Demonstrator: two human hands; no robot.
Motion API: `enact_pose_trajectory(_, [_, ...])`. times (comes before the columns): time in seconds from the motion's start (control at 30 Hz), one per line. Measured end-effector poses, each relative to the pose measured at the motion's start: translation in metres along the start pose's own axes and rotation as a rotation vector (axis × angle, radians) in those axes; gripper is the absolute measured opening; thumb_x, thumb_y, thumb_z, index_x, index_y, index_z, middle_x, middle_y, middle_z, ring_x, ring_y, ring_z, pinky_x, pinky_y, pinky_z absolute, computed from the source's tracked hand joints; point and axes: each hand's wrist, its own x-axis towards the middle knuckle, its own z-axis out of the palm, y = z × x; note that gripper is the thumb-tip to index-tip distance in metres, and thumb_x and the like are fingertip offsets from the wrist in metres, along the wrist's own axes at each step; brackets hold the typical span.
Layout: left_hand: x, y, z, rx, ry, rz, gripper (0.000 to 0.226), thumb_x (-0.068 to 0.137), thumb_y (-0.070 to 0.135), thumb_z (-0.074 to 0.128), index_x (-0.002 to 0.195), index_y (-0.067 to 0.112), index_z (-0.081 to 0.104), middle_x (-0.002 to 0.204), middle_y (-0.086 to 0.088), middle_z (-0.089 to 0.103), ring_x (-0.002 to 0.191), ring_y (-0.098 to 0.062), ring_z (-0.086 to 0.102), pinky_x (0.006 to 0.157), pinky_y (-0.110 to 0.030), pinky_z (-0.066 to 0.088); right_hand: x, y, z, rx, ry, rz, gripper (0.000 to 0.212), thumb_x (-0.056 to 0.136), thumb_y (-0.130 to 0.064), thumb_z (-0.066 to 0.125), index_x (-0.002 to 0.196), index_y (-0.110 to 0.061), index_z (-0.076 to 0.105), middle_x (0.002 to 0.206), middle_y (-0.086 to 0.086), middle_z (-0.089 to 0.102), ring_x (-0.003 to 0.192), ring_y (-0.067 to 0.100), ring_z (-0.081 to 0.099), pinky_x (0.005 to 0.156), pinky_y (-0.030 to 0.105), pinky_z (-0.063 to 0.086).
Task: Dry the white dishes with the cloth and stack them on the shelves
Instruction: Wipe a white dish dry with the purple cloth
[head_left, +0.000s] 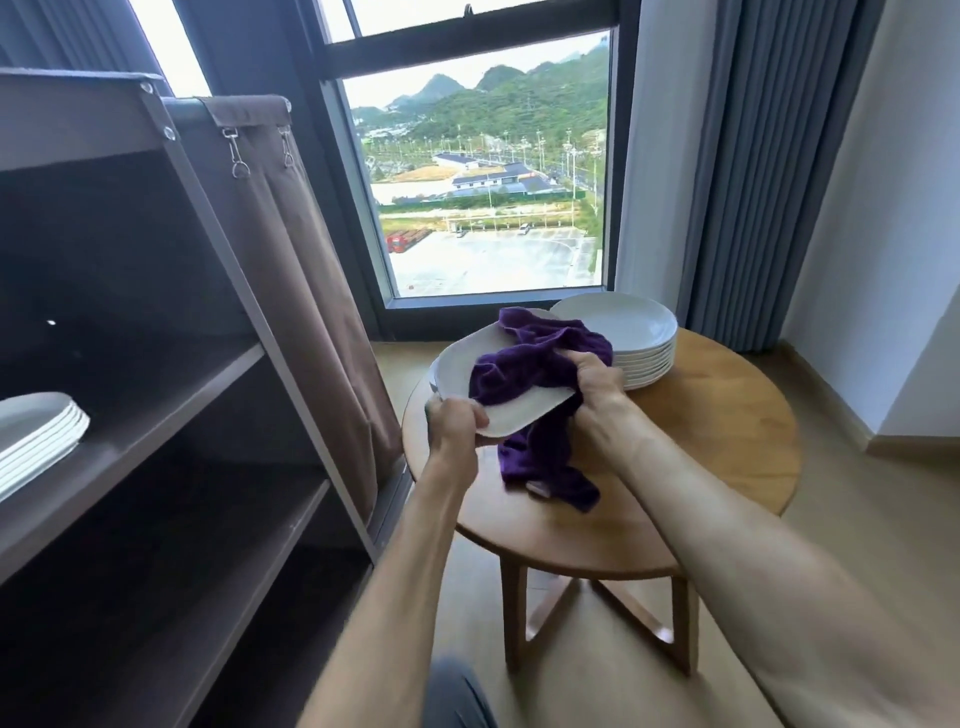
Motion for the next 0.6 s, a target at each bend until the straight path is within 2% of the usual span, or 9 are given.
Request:
enact_pose_trajectory(0.07, [0.008,0.012,-0.015,0.071,-0.057,-0.001,0.056,0.045,0.003,0.048,0.099,-0.004,0.061,0.087,-0.014,0.060,0.080,-0.034,0.057,0.058,-0.035,0.052,0.008,0.002,0.001,0.021,-0.023,-0.004,0.046,0.067,0.004,0.082,0.111,0.009,0.069,0.109,0.026,0.072,0.096,0.039,0.072,0.086,0.060,0.058])
enact_pose_trajectory(0.1, [0.007,0.014,-0.017,0.000,-0.050,0.002,0.053,0.045,0.005,0.050,0.097,-0.001,0.061,0.088,-0.014,0.060,0.080,-0.032,0.057,0.064,-0.038,0.052,0.009,0.007,0.004,0.050,-0.017,0.010,0.048,0.067,0.004,0.083,0.113,0.007,0.069,0.109,0.024,0.073,0.099,0.039,0.072,0.087,0.061,0.057])
enact_pose_trajectory(0.17, [-0.004,0.010,-0.007,-0.218,0.017,0.055,0.041,0.061,0.007,0.058,0.101,0.007,0.064,0.095,-0.013,0.067,0.084,-0.029,0.064,0.073,-0.042,0.055,0.004,0.024,0.015,0.134,-0.005,0.075,0.049,0.068,0.003,0.082,0.115,0.005,0.069,0.108,0.022,0.074,0.100,0.038,0.072,0.086,0.060,0.058])
enact_pose_trajectory(0.23, [-0.018,-0.005,0.012,-0.414,0.116,0.070,0.035,0.080,0.006,0.068,0.113,0.018,0.066,0.111,-0.008,0.073,0.099,-0.026,0.071,0.088,-0.043,0.060,-0.004,0.045,0.028,0.172,-0.028,0.142,0.047,0.073,0.001,0.079,0.118,0.006,0.067,0.111,0.023,0.073,0.102,0.039,0.071,0.085,0.055,0.059])
enact_pose_trajectory(0.3, [-0.021,-0.012,0.023,-0.487,0.278,0.049,0.020,0.090,0.012,0.071,0.106,0.023,0.066,0.115,-0.007,0.073,0.104,-0.026,0.072,0.094,-0.041,0.059,-0.012,0.063,0.033,0.143,-0.088,0.187,0.043,0.080,-0.001,0.074,0.121,0.007,0.066,0.116,0.025,0.070,0.107,0.040,0.069,0.087,0.050,0.059])
enact_pose_trajectory(0.37, [-0.010,-0.010,0.019,-0.450,0.358,0.073,0.004,0.097,0.019,0.067,0.096,0.023,0.066,0.114,-0.010,0.074,0.094,-0.019,0.074,0.087,-0.036,0.061,-0.015,0.064,0.028,0.095,-0.149,0.166,0.043,0.080,0.000,0.072,0.122,0.007,0.066,0.118,0.027,0.069,0.108,0.041,0.068,0.087,0.051,0.058])
enact_pose_trajectory(0.4, [-0.003,-0.007,0.011,-0.412,0.350,0.103,0.004,0.099,0.024,0.065,0.096,0.023,0.066,0.115,-0.010,0.074,0.093,-0.017,0.074,0.085,-0.034,0.061,-0.013,0.060,0.023,0.053,-0.174,0.127,0.045,0.078,0.002,0.074,0.122,0.007,0.066,0.117,0.028,0.069,0.105,0.041,0.068,0.085,0.051,0.059])
enact_pose_trajectory(0.5, [0.011,0.010,-0.013,-0.247,0.228,0.150,0.027,0.100,0.039,0.064,0.120,0.024,0.057,0.120,-0.006,0.070,0.105,-0.020,0.069,0.090,-0.038,0.059,-0.004,0.043,0.009,-0.142,-0.300,0.013,0.045,0.074,0.005,0.076,0.118,0.005,0.068,0.110,0.030,0.070,0.095,0.042,0.070,0.085,0.054,0.058])
enact_pose_trajectory(0.6, [0.024,0.038,-0.020,0.122,0.082,0.116,0.044,0.093,0.053,0.066,0.118,0.020,0.050,0.103,0.001,0.067,0.092,-0.015,0.065,0.072,-0.031,0.056,-0.003,0.035,0.005,-0.197,-0.354,-0.038,0.037,0.076,0.007,0.071,0.113,0.004,0.069,0.099,0.027,0.071,0.090,0.040,0.069,0.081,0.049,0.058])
